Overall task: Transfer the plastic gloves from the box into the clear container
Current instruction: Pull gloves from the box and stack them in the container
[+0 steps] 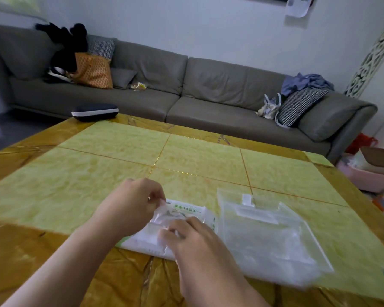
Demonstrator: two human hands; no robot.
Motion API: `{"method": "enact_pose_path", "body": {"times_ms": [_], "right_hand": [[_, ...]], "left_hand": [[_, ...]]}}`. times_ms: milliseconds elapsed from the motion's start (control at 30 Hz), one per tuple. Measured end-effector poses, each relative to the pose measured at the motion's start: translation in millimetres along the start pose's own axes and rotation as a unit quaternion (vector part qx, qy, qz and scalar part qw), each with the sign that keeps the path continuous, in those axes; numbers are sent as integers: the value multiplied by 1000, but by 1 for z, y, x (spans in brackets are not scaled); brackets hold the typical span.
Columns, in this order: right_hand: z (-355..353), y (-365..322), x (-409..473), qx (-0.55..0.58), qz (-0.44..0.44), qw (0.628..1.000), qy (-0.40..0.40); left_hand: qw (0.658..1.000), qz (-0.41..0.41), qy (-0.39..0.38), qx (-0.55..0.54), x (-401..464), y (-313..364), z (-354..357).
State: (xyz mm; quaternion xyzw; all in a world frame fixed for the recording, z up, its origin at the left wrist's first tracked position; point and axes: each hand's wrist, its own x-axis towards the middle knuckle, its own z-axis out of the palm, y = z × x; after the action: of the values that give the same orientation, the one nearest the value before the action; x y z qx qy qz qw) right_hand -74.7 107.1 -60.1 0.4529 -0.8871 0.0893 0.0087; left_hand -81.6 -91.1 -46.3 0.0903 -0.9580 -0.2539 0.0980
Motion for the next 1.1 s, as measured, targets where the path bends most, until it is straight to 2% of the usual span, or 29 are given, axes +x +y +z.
{"method": "enact_pose_path", "body": {"times_ms": [333,533,767,900,1033,1100], "right_hand": [[0,0,5,-18,-7,1000,-11],[2,2,2,14,-13,1000,-3],[2,3,1,32,6,999,2],[2,2,1,30,16,999,2],[1,2,1,31,35,999,7],[1,3,1,32,29,999,4]], "left_hand": [[994,103,-5,27,-11,30,13],[997,57,30,-52,-7,24,3],[997,23,21,-77,-7,24,1],[996,40,19,-82,-8,24,0],[995,87,-46,-19,-14,36,13],[997,68,-25,-39,-10,35,11]]}}
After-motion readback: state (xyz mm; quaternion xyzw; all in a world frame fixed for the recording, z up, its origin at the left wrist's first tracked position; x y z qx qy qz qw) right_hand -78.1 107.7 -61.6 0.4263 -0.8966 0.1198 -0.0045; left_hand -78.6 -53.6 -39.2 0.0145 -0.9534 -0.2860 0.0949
